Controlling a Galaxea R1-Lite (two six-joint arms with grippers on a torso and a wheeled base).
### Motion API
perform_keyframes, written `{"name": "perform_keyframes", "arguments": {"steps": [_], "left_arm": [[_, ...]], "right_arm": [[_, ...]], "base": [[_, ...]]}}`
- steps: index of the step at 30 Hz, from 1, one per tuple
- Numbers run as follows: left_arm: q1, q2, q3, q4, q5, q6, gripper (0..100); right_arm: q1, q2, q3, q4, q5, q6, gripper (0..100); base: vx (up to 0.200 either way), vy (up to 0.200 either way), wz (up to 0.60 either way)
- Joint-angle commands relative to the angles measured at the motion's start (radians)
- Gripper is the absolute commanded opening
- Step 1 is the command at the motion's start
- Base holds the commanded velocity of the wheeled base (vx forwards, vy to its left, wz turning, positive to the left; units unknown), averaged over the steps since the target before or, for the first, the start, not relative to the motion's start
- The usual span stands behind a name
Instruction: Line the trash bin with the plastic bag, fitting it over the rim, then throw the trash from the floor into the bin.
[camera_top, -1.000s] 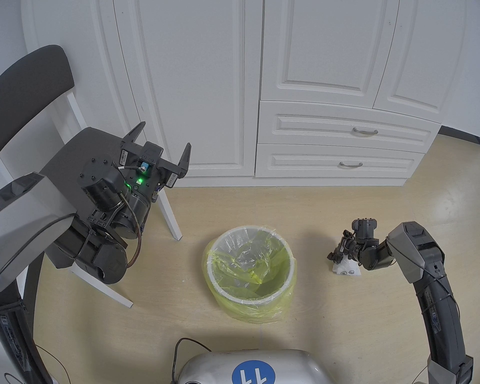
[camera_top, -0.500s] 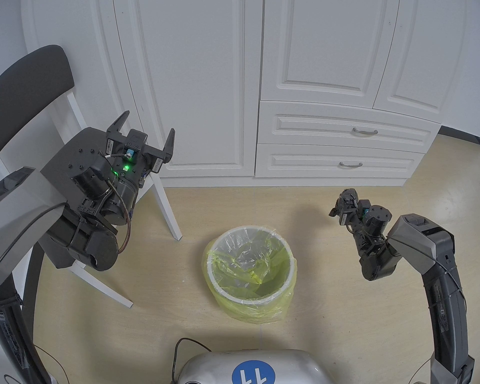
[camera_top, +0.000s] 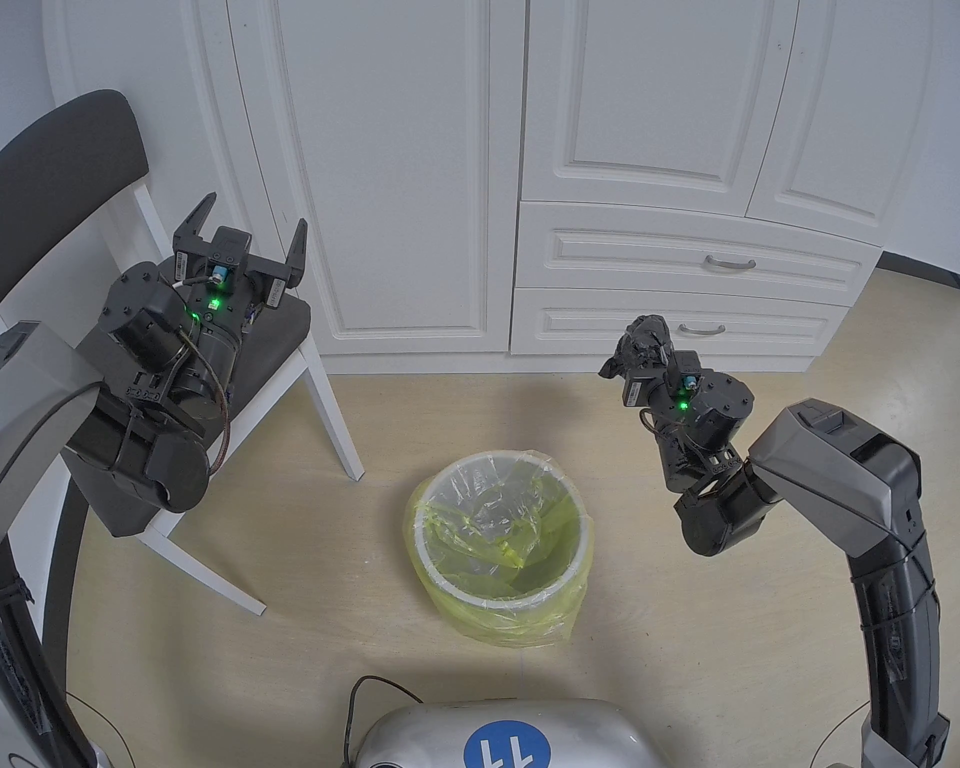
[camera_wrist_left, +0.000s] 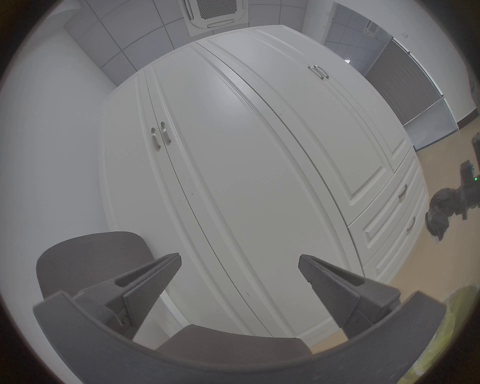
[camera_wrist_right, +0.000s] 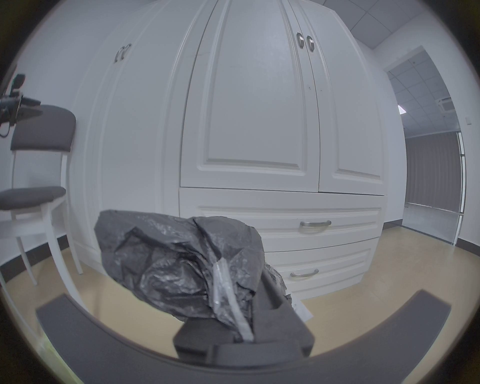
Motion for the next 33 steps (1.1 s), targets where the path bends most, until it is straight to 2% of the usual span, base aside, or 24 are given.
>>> {"name": "perform_keyframes", "arguments": {"steps": [1,7,13,17,18,19,21,24,29,31,33], "left_arm": [[0.028,-0.043,0.008,-0.003,0.000,0.000,100],[0.045,-0.089,0.036,-0.003,-0.001,-0.051,100],[0.047,-0.125,0.079,0.002,-0.003,-0.066,100],[0.031,-0.139,0.129,0.005,-0.007,-0.186,100],[0.031,-0.141,0.129,0.005,-0.007,-0.190,100],[0.030,-0.168,0.161,0.007,-0.015,-0.305,100],[0.030,-0.191,0.215,0.007,-0.018,-0.359,100],[0.031,-0.247,0.307,0.007,-0.029,-0.368,100],[0.001,-0.314,0.349,0.007,-0.023,-0.368,100],[-0.012,-0.339,0.356,0.007,-0.015,-0.370,100],[-0.004,-0.369,0.405,0.007,-0.007,-0.377,100]], "right_arm": [[0.083,-0.191,0.174,-0.018,-0.027,0.030,0],[0.195,-0.340,0.385,-0.018,-0.025,0.108,0],[0.225,-0.371,0.427,-0.018,-0.028,0.108,0],[0.207,-0.463,0.490,-0.018,-0.042,0.110,0],[0.207,-0.466,0.493,-0.018,-0.042,0.110,0],[0.195,-0.510,0.539,-0.018,-0.042,0.110,0],[0.182,-0.539,0.568,-0.018,-0.041,0.110,0],[0.155,-0.584,0.588,-0.018,-0.034,0.105,0],[0.150,-0.654,0.641,-0.018,-0.031,0.096,0],[0.110,-0.679,0.700,-0.018,-0.014,0.096,0],[0.044,-0.679,0.721,-0.018,0.033,0.107,0]], "base": [[0.000,0.000,0.00],[0.000,0.000,0.00],[0.000,0.000,0.00],[0.000,0.000,0.00],[0.000,0.000,0.00],[0.000,0.000,0.00],[0.000,0.000,0.00],[0.000,0.000,0.00],[0.000,0.000,0.00],[0.000,0.000,0.00],[0.000,0.000,0.00]]}}
